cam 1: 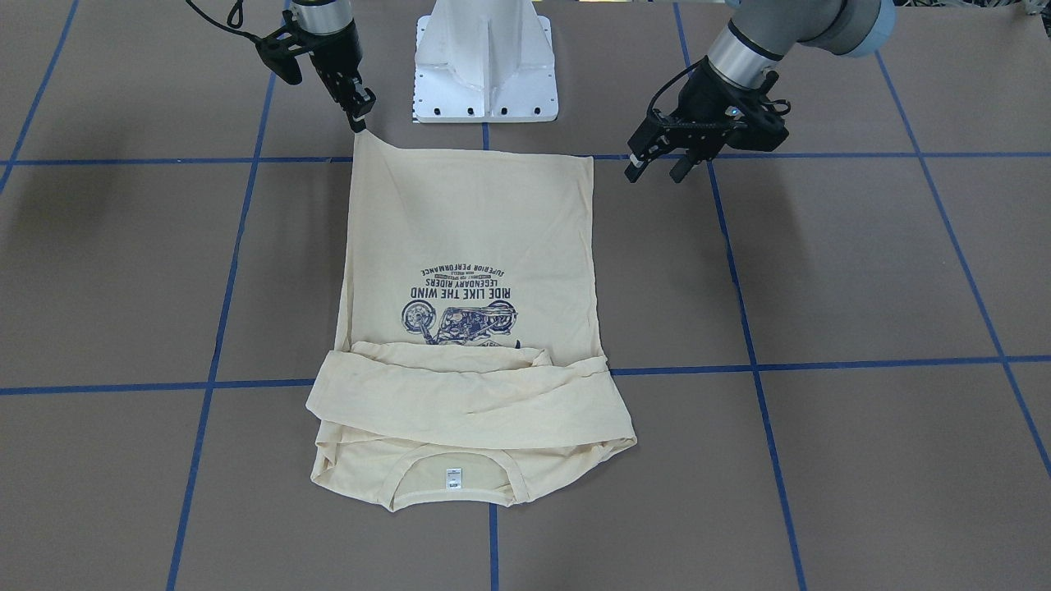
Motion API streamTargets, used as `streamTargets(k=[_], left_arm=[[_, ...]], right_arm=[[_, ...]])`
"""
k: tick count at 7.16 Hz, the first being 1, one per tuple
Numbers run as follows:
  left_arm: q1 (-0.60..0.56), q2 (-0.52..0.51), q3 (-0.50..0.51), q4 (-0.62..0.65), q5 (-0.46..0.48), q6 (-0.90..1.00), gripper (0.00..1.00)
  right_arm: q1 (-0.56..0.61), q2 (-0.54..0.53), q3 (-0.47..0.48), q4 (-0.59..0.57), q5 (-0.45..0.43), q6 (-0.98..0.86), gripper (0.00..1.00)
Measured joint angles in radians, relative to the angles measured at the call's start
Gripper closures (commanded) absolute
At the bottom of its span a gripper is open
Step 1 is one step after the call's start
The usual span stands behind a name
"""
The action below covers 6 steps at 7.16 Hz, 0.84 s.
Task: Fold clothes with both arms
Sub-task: 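Grasp the near hem corners with both grippers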
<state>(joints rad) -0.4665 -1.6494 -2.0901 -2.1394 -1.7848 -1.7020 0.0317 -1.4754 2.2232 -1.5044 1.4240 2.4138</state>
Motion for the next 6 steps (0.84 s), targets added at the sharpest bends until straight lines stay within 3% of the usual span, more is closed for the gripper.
streamTargets(k=[3,4,6], left_arm=[[0.194,-0.002,0.034,0.006,0.143,-0.127,0.22],[0.214,-0.034,0.070,0.008,0.159,-0.144,0.30],[0.250,-0.098,0.119,0.045,0.168,-0.167,0.34]], right_arm=[[0.006,-0.005,0.005,0.000,0.007,-0.001,1.00],[0.006,-0.006,0.005,0.000,0.007,-0.001,1.00],[0.007,-0.005,0.004,0.000,0.007,-0.001,1.00]])
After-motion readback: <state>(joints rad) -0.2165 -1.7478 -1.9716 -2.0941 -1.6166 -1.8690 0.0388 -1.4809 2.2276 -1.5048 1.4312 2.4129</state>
